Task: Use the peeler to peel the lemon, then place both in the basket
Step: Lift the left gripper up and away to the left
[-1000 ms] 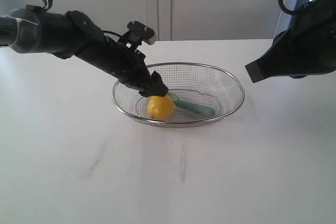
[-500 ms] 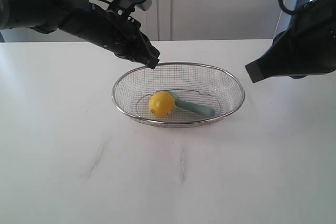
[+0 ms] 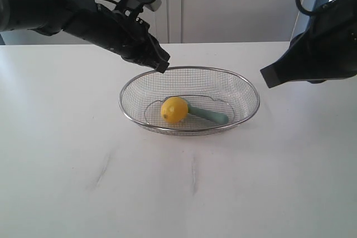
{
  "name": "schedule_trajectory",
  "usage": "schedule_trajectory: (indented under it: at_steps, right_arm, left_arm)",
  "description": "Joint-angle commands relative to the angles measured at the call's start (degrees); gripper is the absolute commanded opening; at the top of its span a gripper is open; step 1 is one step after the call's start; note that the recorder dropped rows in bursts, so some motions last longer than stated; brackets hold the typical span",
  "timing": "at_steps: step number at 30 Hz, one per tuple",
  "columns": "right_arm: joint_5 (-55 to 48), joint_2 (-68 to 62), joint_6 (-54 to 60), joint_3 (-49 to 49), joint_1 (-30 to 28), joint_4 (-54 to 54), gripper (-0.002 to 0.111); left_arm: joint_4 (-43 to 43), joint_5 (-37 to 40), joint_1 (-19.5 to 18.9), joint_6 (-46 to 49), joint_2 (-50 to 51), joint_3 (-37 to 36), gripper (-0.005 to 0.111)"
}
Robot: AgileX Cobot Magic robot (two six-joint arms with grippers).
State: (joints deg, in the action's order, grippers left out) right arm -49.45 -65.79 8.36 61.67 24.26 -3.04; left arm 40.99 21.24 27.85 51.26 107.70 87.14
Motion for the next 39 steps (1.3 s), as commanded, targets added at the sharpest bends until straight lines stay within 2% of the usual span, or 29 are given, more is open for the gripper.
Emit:
schedule_trajectory:
  at_steps: [1,7,12,18,22,27,30,36,39]
  right_arm:
    - [-0.2,0.5,0.4,-0.2,-0.3,-0.1,0.0]
    - [-0.2,0.5,0.4,-0.2,-0.3,-0.1,0.0]
    - [-0.2,0.5,0.4,-0.2,-0.3,-0.1,0.0]
    - [-0.2,0.5,0.4,-0.2,-0.3,-0.1,0.0]
    - [-0.2,0.5,0.4,-0.2,-0.3,-0.1,0.0]
    - [-0.2,0.5,0.4,-0.2,-0.3,-0.1,0.0]
    - [-0.2,0.5,0.4,-0.2,-0.3,-0.1,0.0]
    - [-0.2,0.5,0.4,-0.2,-0.3,-0.1,0.0]
    - [-0.2,0.5,0.4,-0.2,-0.3,-0.1,0.0]
  left_arm:
    - [0.6,0.7,0.2,-0.1,-1.2,0.2,0.0]
    - [0.3,0.7,0.3,0.1,-5.6,0.2,0.0]
    - [0.0,1.0,0.3,0.1,-13.6,0.0,0.0]
    - [-2.9,0.7,0.3,0.1,-21.2,-6.3,0.0]
    - [-5.5,-1.9,0.3,0.0,-27.4,-14.4,0.0]
    - [-5.3,-11.4,0.2,0.0,-36.6,-28.8,0.0]
    - [-5.0,-16.5,-1.2,-0.4,-43.0,-37.6,0.0]
    - [3.3,-20.9,-9.2,-0.8,-58.5,-55.7,0.0]
    - [4.6,-23.1,-12.9,-2.2,-65.0,-63.9,0.0]
